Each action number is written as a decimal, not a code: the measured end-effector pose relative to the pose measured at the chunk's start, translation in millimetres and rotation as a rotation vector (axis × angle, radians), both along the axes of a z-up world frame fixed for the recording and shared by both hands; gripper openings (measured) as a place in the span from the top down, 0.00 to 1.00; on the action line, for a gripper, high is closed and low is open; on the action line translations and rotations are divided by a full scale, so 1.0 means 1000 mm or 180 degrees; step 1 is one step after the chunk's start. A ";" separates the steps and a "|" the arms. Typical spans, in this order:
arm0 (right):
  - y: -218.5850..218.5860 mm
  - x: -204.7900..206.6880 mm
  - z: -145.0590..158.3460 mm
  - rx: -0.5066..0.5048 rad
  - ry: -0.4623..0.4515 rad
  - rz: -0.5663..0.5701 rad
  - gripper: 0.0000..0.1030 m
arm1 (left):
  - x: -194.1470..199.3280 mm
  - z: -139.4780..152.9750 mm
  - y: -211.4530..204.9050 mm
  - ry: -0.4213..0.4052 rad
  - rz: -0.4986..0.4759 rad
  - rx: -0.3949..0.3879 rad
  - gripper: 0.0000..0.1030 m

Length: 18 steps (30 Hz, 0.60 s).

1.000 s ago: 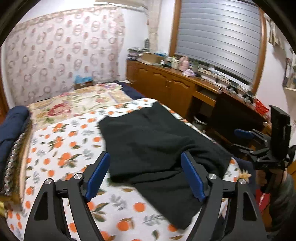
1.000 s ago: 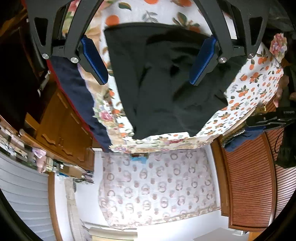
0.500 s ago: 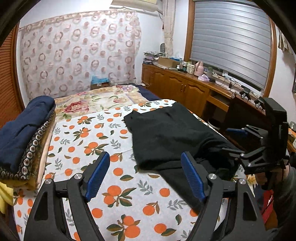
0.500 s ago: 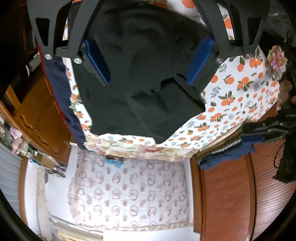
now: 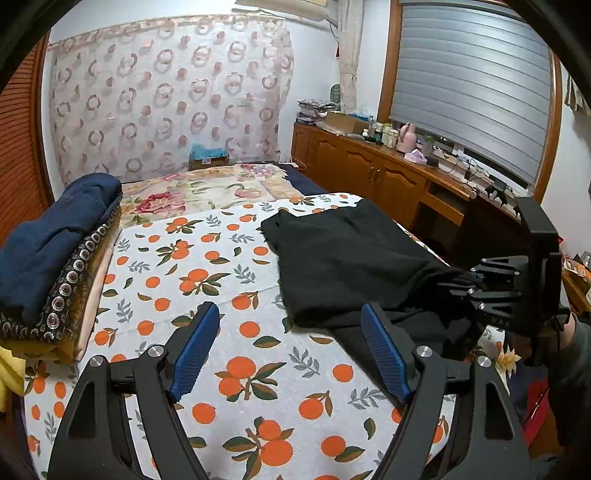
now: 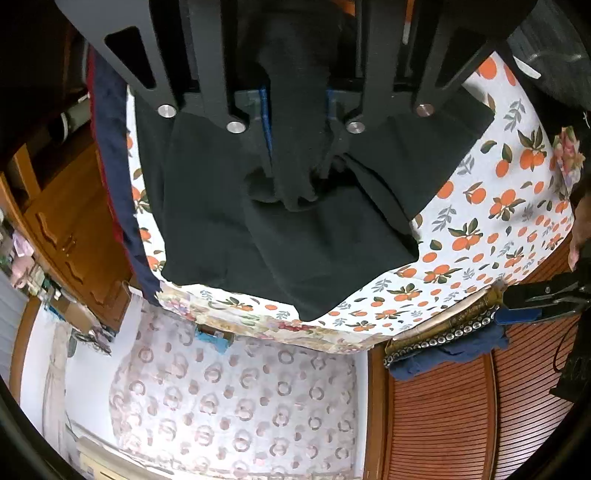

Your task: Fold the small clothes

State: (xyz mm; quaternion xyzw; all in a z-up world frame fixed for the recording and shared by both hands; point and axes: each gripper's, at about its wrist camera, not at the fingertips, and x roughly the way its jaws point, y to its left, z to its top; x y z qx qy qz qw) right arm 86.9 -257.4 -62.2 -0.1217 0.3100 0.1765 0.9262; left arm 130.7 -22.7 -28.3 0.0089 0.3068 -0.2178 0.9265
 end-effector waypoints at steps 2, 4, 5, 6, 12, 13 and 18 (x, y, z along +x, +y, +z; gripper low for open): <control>-0.003 -0.002 0.006 0.0042 -0.0057 -0.0016 0.85 | 0.000 0.000 0.001 0.0005 0.0007 -0.0002 0.23; -0.011 -0.002 0.008 0.0116 -0.0115 -0.0100 0.86 | 0.000 0.001 0.002 -0.0007 0.0008 -0.0002 0.23; -0.015 0.001 0.008 0.0149 -0.0129 -0.0174 0.86 | 0.000 0.001 0.002 -0.0007 0.0012 -0.0010 0.23; -0.027 0.005 0.007 0.0176 -0.0114 -0.0295 0.86 | 0.001 0.000 0.004 -0.0009 0.0013 -0.0019 0.23; -0.053 0.010 -0.010 0.0079 0.0069 -0.0635 0.68 | 0.002 0.000 0.006 -0.0012 0.0016 -0.0029 0.23; -0.053 0.008 -0.008 0.0035 0.0044 -0.0670 0.60 | 0.002 0.000 0.007 -0.0010 0.0018 -0.0035 0.23; -0.054 0.000 0.017 0.0097 -0.0156 -0.0765 0.45 | 0.001 0.001 0.008 -0.0011 0.0017 -0.0033 0.23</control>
